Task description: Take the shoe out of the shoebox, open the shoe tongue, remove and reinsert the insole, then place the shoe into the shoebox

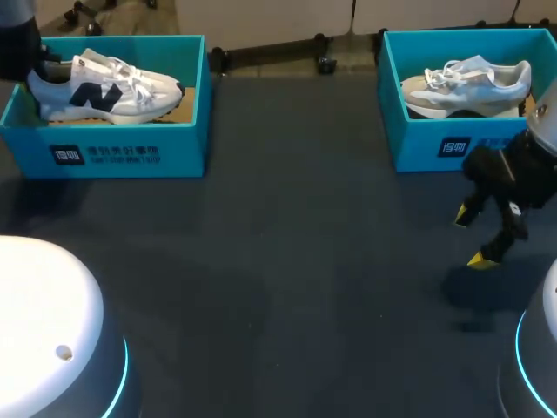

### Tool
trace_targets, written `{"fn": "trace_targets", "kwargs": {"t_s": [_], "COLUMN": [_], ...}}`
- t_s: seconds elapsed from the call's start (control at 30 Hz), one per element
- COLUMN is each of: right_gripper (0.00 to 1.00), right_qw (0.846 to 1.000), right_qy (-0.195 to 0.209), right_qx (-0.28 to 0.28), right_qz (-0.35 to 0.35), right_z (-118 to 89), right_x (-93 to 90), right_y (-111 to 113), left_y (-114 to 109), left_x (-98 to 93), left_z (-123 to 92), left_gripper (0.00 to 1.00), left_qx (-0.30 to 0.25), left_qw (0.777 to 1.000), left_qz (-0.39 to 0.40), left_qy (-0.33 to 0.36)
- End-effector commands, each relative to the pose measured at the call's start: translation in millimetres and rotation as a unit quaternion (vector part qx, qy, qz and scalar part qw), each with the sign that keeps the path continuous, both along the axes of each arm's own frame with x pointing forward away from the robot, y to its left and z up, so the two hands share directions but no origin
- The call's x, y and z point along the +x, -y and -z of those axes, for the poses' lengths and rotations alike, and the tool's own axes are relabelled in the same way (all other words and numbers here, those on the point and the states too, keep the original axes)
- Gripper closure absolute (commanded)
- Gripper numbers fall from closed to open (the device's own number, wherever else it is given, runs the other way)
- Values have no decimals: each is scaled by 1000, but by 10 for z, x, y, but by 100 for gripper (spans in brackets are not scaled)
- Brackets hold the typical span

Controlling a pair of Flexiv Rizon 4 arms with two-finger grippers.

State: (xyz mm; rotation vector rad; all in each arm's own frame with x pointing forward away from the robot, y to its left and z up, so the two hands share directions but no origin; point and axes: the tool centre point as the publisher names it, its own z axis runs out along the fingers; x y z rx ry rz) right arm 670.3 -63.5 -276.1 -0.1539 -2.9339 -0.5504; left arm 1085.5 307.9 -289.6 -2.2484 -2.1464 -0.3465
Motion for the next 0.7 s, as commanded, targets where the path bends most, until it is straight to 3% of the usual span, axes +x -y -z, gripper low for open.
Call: {"fn": "trace_targets", "kwargs": {"t_s": [0.03, 0.27, 0.7], "right_gripper": [0, 0, 0], "right_qw": [1000, 1000, 1000], "right_qy": [0, 0, 0], "right_qx": [-1, -1, -1], "right_qz": [0, 0, 0], "right_z": [6, 6, 6], "right_x": [0, 0, 0], "right_y": [-3, -3, -3], "left_y": [6, 4, 81], "left_x": [-143, -258, -187], "left_z": [-1, 102, 360], "left_gripper": [100, 100, 100], "left_qx": [1, -8, -10], "left_qw": [1000, 1000, 1000], "left_qz": [8, 16, 15], "left_qy": [6, 0, -24]}}
